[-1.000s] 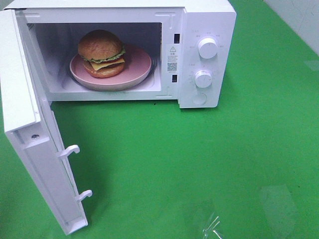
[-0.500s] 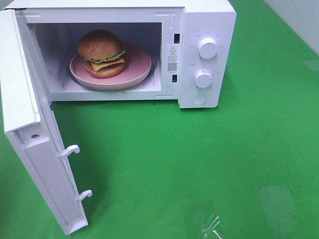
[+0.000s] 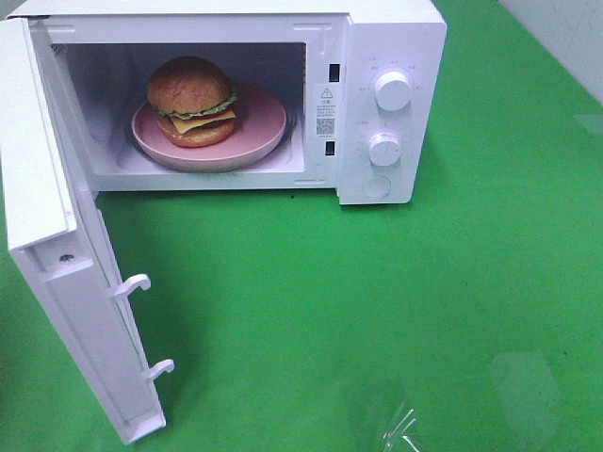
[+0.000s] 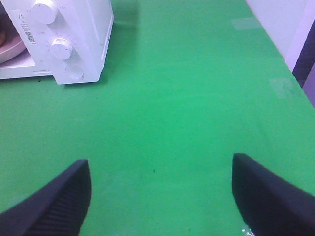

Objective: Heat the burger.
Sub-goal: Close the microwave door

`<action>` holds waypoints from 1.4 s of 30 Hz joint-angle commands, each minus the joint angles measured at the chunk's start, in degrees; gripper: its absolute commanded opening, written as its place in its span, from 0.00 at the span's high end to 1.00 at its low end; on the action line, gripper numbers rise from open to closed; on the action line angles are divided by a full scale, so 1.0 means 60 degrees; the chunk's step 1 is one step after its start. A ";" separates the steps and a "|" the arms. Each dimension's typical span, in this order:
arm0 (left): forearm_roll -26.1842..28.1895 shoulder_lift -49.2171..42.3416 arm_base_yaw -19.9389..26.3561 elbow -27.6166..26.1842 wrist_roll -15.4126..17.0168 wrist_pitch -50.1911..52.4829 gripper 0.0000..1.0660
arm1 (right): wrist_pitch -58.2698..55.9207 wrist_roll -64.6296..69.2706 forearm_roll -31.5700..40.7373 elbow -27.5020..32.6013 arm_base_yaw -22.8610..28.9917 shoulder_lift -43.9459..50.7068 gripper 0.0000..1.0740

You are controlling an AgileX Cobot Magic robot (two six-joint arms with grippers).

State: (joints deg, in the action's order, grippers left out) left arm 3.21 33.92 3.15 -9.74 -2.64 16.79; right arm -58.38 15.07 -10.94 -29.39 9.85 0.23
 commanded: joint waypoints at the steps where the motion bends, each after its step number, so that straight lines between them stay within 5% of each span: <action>1: -0.0105 0.0544 -0.0067 0.0134 0.0067 0.0840 1.00 | 0.0048 -0.0115 -0.0038 0.0010 -0.0057 0.0258 0.30; 8: -0.1261 0.2091 -0.0067 0.0134 0.1003 0.1958 1.00 | 0.0048 -0.0115 -0.0038 0.0010 -0.0057 0.0258 0.30; 10: -0.2674 0.2884 -0.0067 0.0134 0.2072 0.2722 1.00 | 0.0048 -0.0115 -0.0038 0.0010 -0.0057 0.0258 0.30; 13: -0.3084 0.3123 -0.0067 0.0134 0.2378 0.3027 1.00 | 0.0048 -0.0115 -0.0038 0.0010 -0.0057 0.0258 0.30; 14: -0.3858 0.3591 -0.0067 0.0134 0.2932 0.3657 1.00 | 0.0048 -0.0115 -0.0038 0.0010 -0.0057 0.0258 0.30; 17: -0.5185 0.4765 -0.0067 0.0134 0.3505 0.5166 1.00 | 0.0048 -0.0115 -0.0038 0.0010 -0.0057 0.0258 0.30; 30: -0.5290 0.7401 -0.0649 0.0010 0.3638 0.7725 1.00 | 0.0048 -0.0115 -0.0038 0.0010 -0.0057 0.0258 0.30; 32: -0.4565 0.7945 -0.1509 0.0010 0.2893 0.7744 1.00 | 0.0048 -0.0115 -0.0038 0.0010 -0.0057 0.0258 0.30; 42: -0.2445 0.8728 -0.3132 -0.0095 0.2005 0.8298 1.00 | 0.0048 -0.0115 -0.0038 0.0010 -0.0057 0.0258 0.30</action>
State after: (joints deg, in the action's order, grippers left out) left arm -14.78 85.26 -13.46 -9.51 10.60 64.06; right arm -58.38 15.07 -10.94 -29.39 9.85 0.23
